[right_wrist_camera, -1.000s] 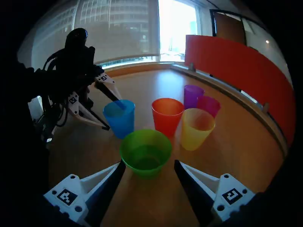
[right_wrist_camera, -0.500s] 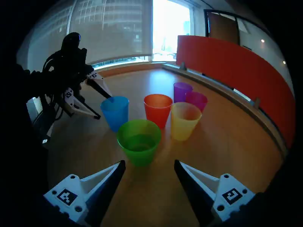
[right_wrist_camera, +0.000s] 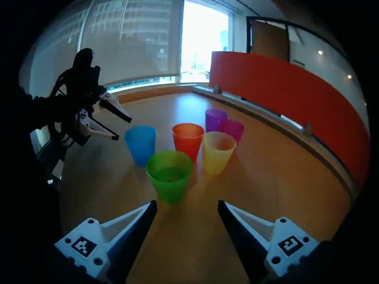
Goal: Pour water
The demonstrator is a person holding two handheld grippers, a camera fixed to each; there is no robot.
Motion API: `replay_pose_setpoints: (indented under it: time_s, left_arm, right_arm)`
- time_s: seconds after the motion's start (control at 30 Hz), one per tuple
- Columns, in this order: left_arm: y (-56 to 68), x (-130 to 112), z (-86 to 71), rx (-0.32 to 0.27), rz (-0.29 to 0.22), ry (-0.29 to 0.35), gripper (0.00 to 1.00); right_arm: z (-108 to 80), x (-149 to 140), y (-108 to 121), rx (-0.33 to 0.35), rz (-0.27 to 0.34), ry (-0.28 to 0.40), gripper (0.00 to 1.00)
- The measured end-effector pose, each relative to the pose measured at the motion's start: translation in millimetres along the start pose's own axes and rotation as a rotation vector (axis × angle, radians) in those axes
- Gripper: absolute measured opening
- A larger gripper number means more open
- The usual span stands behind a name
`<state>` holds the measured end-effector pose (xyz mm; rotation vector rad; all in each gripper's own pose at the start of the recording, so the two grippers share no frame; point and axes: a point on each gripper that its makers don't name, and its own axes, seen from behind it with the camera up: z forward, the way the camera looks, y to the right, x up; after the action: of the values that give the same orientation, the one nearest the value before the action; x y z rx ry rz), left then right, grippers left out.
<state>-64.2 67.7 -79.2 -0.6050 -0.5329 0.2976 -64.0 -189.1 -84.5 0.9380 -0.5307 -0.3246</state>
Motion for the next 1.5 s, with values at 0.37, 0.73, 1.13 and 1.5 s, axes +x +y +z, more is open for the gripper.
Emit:
replay_pose_setpoints:
  time_s: [0.37,0.73,1.13,1.5]
  left_arm:
    - [-26.7,10.2,-24.0,0.121,-0.032,0.074,0.93]
    - [-70.7,26.4,-51.4,0.265,-0.121,0.186,0.94]
    - [-93.8,47.8,-78.1,0.374,-0.206,0.325,0.93]
    - [-95.3,70.0,-92.8,0.425,-0.225,0.432,0.93]
  right_arm:
    - [-24.7,19.1,10.6,-0.097,0.026,0.077,1.0]
    - [-55.8,44.8,40.1,-0.264,0.107,0.199,1.0]
    - [-98.7,58.2,84.5,-0.489,0.178,0.335,1.0]
    - [-136.1,64.0,107.2,-0.661,0.224,0.454,1.0]
